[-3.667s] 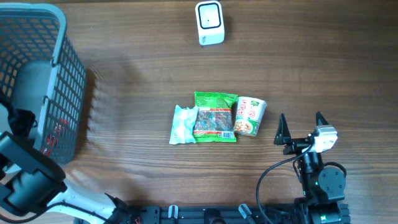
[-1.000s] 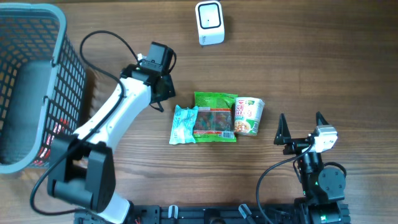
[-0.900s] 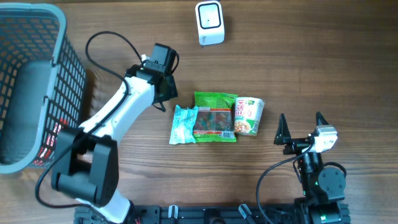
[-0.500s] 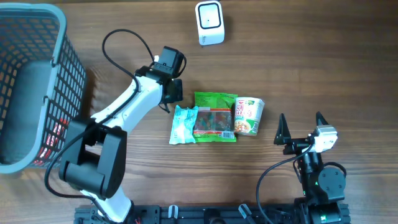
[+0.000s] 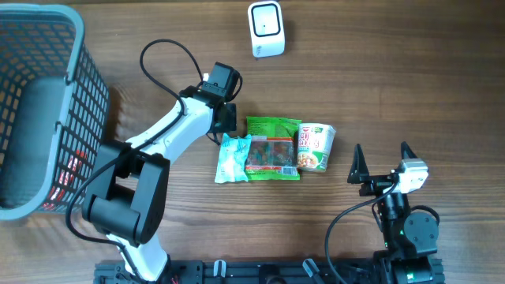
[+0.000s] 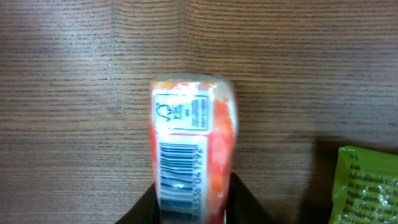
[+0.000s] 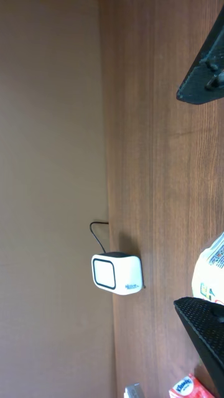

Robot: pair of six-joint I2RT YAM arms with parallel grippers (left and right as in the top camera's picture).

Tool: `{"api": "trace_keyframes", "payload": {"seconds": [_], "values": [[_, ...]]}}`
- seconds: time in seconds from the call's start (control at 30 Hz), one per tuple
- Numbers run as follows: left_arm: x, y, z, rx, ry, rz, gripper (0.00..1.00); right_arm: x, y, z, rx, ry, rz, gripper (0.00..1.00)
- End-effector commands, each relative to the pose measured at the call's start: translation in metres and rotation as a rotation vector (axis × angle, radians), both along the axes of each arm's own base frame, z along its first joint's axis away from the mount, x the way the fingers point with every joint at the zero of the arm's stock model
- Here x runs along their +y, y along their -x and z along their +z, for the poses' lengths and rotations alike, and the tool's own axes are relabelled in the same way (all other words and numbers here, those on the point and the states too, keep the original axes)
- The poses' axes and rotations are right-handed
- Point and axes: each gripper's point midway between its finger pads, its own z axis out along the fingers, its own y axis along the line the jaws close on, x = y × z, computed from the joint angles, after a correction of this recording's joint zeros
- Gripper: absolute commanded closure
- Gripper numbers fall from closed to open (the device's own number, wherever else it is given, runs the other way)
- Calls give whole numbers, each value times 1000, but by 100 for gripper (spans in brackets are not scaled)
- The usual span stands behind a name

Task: Scan the item barcode
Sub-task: 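Carry the Kleenex pack toward the scanner with the left gripper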

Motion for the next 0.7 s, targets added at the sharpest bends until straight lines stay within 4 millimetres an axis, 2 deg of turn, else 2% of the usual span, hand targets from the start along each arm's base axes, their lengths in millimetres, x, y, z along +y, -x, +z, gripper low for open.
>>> {"api": "trace_keyframes", "payload": {"seconds": [0.0, 0.2, 0.27, 0.43, 0.6, 0.67], "values": [[2, 2, -6, 9, -20, -5, 62, 1, 0, 1, -6, 2, 8, 0], [-2, -10, 10, -19, -8, -4, 50, 1, 0, 1, -6, 3, 8, 0], [-4, -16, 20, -36, -4, -4, 39, 1, 0, 1, -7, 3, 8, 0], [-1, -24, 35, -59, -34, 7, 22, 1, 0, 1, -6, 3, 8, 1], [-1, -15, 31, -20, -31, 4, 28, 1, 0, 1, -6, 3, 7, 0], [1, -12, 30, -9, -39, 5, 24, 1, 0, 1, -6, 3, 8, 0]]}}
